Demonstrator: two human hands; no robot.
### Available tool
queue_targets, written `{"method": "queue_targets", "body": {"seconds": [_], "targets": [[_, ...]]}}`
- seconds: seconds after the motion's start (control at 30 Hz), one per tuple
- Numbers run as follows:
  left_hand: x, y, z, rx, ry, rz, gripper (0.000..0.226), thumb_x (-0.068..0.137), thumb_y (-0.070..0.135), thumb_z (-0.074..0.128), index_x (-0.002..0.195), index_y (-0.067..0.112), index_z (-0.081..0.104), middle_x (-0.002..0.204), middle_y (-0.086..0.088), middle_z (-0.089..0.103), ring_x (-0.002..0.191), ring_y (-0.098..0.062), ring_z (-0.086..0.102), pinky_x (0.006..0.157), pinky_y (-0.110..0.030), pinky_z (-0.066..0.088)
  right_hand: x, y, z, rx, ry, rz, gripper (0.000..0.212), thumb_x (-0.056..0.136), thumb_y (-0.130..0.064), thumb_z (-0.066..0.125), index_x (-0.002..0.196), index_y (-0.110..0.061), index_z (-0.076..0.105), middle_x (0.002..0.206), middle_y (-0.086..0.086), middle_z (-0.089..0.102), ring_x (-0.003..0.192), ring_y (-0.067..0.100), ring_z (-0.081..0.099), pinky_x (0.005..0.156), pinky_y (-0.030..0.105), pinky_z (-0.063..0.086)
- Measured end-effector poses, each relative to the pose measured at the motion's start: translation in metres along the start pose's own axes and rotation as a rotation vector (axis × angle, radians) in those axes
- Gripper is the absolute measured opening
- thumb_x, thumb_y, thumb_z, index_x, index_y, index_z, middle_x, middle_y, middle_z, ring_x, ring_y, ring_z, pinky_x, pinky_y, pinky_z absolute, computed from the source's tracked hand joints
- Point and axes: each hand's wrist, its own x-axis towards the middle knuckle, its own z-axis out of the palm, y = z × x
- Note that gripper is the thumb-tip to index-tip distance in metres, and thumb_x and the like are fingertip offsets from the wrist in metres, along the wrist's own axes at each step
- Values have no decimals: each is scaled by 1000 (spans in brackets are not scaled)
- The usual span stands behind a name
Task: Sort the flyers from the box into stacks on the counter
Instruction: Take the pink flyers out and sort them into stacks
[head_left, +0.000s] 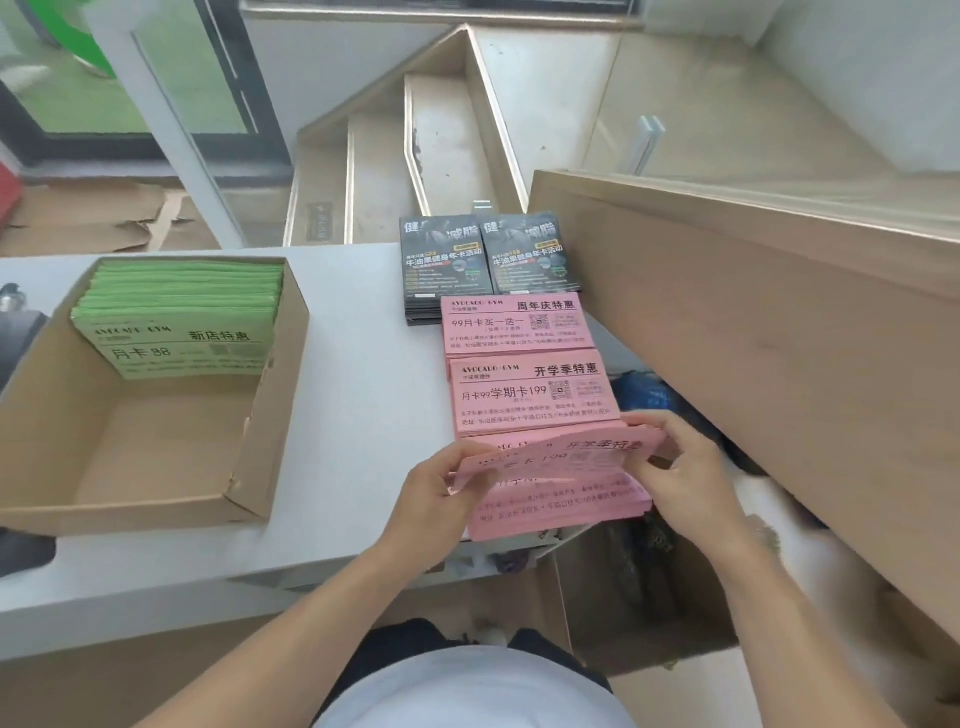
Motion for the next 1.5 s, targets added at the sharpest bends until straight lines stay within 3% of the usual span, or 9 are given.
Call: {"method": "queue_targets", "body": {"seconds": [0.3, 0.43, 0.63, 0.73, 0.83, 0.93, 1.23, 1.4, 1.5], "targets": [[2, -1, 18, 38, 228, -70, 23, 98, 24, 65, 120, 30, 65, 107, 12, 73, 95, -10, 69, 69, -19, 58, 12, 12, 4, 117, 70, 67, 33, 93, -21, 72, 119, -36, 58, 103, -12, 72, 91, 4, 70, 72, 33, 61], [7, -12, 22, 143, 264, -214, 59, 91, 28, 76, 140, 31, 43, 103, 7, 64, 87, -9, 66, 56, -15, 52, 12, 19, 11, -109, 41, 123, 37, 97, -22, 66, 129, -36, 55, 105, -12, 68, 85, 1, 67, 58, 19, 53], [-8, -26, 30, 341, 217, -201, 123, 65, 40, 94, 158, 28, 14, 145, 14, 34, 132, -6, 39, 111, -38, 43, -3, 25, 8, -262, 11, 190, 68, 87, -37, 77, 144, -29, 42, 146, -4, 46, 129, 17, 50, 97, 36, 47], [-12, -24, 38, 406, 114, -104, 109, 63, 23, 92, 147, 36, 24, 131, 20, 36, 127, -5, 37, 109, -32, 43, -12, 24, 0, -294, -209, 238, 83, 75, -30, 88, 139, -32, 35, 143, -9, 45, 113, 8, 53, 80, 22, 46], [-9, -22, 42, 396, 80, -72, 86, 74, 11, 79, 131, 49, 26, 123, 20, 56, 109, -6, 60, 76, -30, 62, -11, 27, 6, -432, -281, 192, 77, 78, -18, 84, 134, -34, 34, 140, -10, 42, 92, 1, 54, 55, 11, 45], [-5, -19, 38, 379, 91, -107, 66, 86, 13, 69, 127, 44, 27, 102, 20, 67, 83, -3, 69, 61, -19, 58, -5, 29, 17, -522, -210, 134, 64, 82, -14, 79, 127, -33, 37, 137, -9, 47, 88, 3, 58, 63, 19, 57], [2, -25, 34, 470, 112, -119, 70, 91, 16, 67, 148, 30, 28, 94, 28, 59, 82, 5, 62, 58, -9, 51, 4, 31, 20, -631, -147, 80, 46, 85, -17, 78, 115, -32, 46, 130, -8, 54, 90, 8, 60, 63, 21, 55], [-1, -26, 39, 494, 87, -128, 105, 87, 14, 74, 160, 31, 0, 120, 15, 62, 94, -4, 63, 72, -19, 59, 6, 35, 19, -618, -158, 98, 57, 82, -16, 79, 122, -30, 41, 128, -9, 50, 84, 5, 58, 59, 18, 52], [-3, -29, 43, 602, 91, -51, 116, 88, 18, 72, 156, 35, -20, 157, 3, 38, 125, -17, 56, 88, -31, 59, 6, 41, 23, -608, -181, 107, 65, 80, -14, 79, 124, -29, 33, 122, -9, 47, 81, 7, 59, 55, 19, 51]]}}
